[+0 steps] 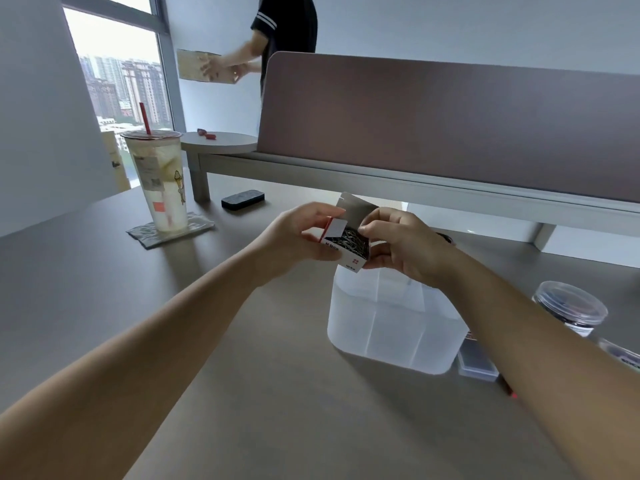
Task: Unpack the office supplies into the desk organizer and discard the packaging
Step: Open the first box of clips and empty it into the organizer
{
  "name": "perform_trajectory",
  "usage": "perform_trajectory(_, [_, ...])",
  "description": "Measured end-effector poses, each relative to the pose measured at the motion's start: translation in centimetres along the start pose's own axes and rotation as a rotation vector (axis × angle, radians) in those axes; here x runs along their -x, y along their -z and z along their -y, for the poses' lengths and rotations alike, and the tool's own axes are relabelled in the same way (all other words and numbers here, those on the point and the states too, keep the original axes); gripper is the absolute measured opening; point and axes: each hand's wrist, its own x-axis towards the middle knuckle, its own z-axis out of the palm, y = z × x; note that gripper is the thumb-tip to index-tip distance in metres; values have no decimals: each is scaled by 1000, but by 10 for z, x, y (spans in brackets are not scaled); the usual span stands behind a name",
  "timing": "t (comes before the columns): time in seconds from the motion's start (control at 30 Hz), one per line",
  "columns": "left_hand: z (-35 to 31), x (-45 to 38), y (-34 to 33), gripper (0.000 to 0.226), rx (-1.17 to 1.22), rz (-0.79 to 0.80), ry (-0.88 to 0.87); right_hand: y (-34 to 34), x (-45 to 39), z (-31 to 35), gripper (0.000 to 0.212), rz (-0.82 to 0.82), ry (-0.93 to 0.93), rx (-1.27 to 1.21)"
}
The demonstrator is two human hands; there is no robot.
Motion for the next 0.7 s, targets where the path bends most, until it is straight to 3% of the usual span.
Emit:
perform_trajectory(0.13, [2,-7,-2,51,-43,56,21,7,2,-9,19,-31,26,-41])
perform_trajectory(0.33, [10,-10,-9,36,-18,-4,12,6,8,-21,26,-77,83,-42])
perform_trajectory(0.7, [6,-12,-20,46,-97,28,-85,12,22,-25,28,-129,192,31])
